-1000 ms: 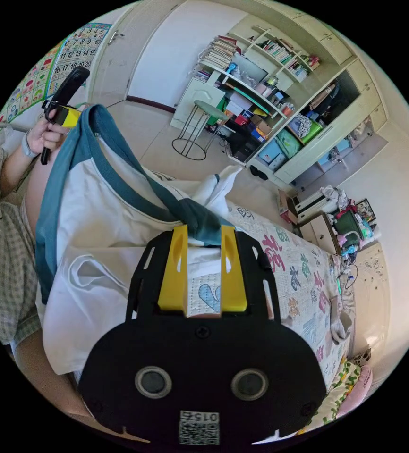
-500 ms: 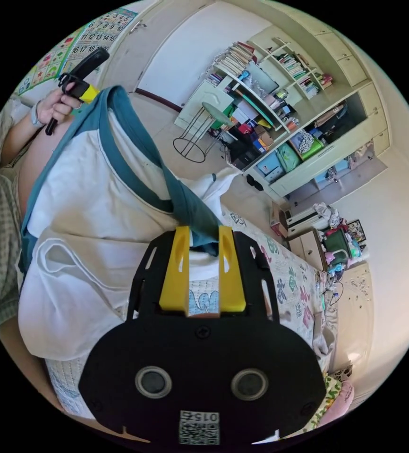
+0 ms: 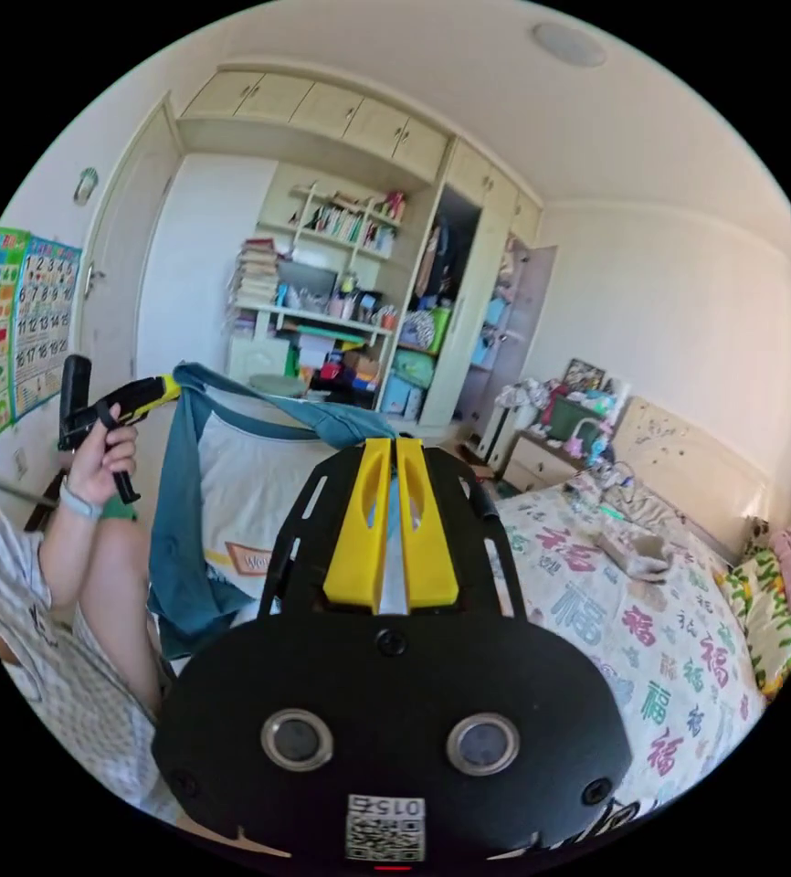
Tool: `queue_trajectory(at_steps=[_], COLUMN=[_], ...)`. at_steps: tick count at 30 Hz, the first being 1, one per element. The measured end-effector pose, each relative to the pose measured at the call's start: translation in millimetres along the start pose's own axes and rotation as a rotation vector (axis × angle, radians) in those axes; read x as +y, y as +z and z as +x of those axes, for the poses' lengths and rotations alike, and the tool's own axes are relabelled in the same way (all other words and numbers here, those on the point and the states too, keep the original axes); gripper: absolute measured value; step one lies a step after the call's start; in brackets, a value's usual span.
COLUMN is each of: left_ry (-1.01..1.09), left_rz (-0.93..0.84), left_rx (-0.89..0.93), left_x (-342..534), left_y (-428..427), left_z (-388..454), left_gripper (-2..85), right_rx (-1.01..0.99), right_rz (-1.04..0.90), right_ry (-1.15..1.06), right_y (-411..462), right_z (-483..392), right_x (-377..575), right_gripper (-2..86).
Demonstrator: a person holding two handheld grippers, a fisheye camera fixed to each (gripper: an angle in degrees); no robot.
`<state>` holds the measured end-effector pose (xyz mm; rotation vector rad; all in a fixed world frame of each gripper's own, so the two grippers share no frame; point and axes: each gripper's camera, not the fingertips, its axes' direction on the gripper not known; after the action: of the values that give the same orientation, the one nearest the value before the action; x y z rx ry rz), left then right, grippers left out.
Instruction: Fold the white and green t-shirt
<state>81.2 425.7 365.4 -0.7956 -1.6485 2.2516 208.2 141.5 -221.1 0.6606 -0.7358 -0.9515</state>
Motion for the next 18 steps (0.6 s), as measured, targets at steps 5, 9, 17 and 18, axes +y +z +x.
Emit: queue_trajectory(at_steps=[5, 9, 17, 18], left_ry=[0.044, 0.067, 0.209, 0.221], left_rz=[0.367, 0.572, 0.869, 0.882], left_rx=[0.092, 0.158, 0.196, 0.190], left_x=[-49.1, -67.0, -81.0, -82.9], left_y=[-38.9, -71.1, -122.5, -123.2], left_z=[84.3, 144.2, 253.2, 258.4], left_gripper=[-0.9, -0.9, -0.8, -0.8], right_rx=[0.269, 0.373, 0.844, 0.876], right_rz=[0.316, 0.535, 0.803, 0.810], right_ry=[0.097, 0.174, -0.014, -0.036], right_y=[-129.0, -197.4, -291.1, -294.4], right_z=[-32.7, -54.1, -113.8, -115.4], right_x=[-55.9, -76.4, -108.9, -111.3], right_gripper=[-1.0, -0.9, -1.0, -1.0])
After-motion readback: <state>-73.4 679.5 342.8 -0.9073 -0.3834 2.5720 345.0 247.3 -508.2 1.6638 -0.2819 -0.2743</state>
